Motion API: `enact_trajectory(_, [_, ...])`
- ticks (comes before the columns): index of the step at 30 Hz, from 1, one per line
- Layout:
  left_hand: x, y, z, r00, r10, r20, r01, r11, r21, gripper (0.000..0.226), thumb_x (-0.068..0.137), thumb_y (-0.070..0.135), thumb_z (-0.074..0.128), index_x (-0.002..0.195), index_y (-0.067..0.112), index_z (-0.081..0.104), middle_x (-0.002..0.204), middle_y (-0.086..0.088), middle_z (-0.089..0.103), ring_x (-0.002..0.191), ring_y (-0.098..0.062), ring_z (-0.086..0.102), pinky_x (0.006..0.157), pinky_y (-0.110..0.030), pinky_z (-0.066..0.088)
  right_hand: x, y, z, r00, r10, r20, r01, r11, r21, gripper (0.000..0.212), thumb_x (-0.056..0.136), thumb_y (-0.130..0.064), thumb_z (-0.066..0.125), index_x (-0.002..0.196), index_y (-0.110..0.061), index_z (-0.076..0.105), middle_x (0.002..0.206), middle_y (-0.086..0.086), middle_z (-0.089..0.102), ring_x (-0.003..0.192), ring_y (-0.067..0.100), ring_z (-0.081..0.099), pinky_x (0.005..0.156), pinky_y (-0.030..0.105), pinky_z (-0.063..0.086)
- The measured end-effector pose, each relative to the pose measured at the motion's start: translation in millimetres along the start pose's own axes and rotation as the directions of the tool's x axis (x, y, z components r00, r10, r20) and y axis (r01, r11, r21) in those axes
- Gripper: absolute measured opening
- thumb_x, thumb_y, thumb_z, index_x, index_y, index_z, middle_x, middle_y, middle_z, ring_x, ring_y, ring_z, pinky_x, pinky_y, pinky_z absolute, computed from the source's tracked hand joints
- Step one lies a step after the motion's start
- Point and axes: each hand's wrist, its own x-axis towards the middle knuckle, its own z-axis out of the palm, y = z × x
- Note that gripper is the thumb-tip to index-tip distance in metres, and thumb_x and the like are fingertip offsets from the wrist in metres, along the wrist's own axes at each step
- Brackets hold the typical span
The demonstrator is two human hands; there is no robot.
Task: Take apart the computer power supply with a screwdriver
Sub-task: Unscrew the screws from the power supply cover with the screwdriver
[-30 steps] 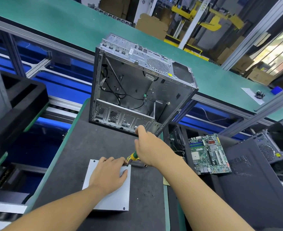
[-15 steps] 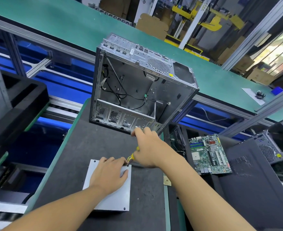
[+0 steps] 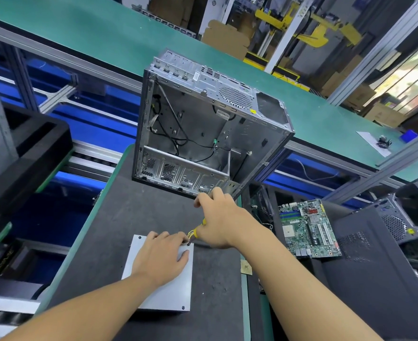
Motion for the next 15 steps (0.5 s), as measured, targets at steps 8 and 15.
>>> enact_trajectory(8, [2,3,-6,0.999,-0.047,0.007,0.048,0.995,-0.093,0.024,0.096,0.049,0.044,0.113,0.044,0.059,0.103,0.025,0.068,0.095,-0.002,0.055,0.092,-0.025,0.032,-3,-2,6,0.994,-0.010,-0.107,0.005,0.999,-0.051,0.033,0.096,-0.026,0.046,0.128,-0.022,0.038,0.123,0.006,0.044,0.096,0.033,0.051,0.070,0.037,0.037])
enact_trajectory(15, [4,7,-12,0.989,-0.144,-0.028,0.132,0.955,-0.266,0.016,0.093,0.047,0.059,0.100,0.044,0.072,0.099,0.030,0.069,0.095,0.002,0.060,0.093,-0.024,0.040,-10,4,7,0.996,0.005,-0.094,0.006,0.993,0.118,0.028,0.089,-0.021,0.055,0.116,-0.025,0.050,0.120,0.003,0.051,0.101,0.032,0.055,0.078,0.040,0.045])
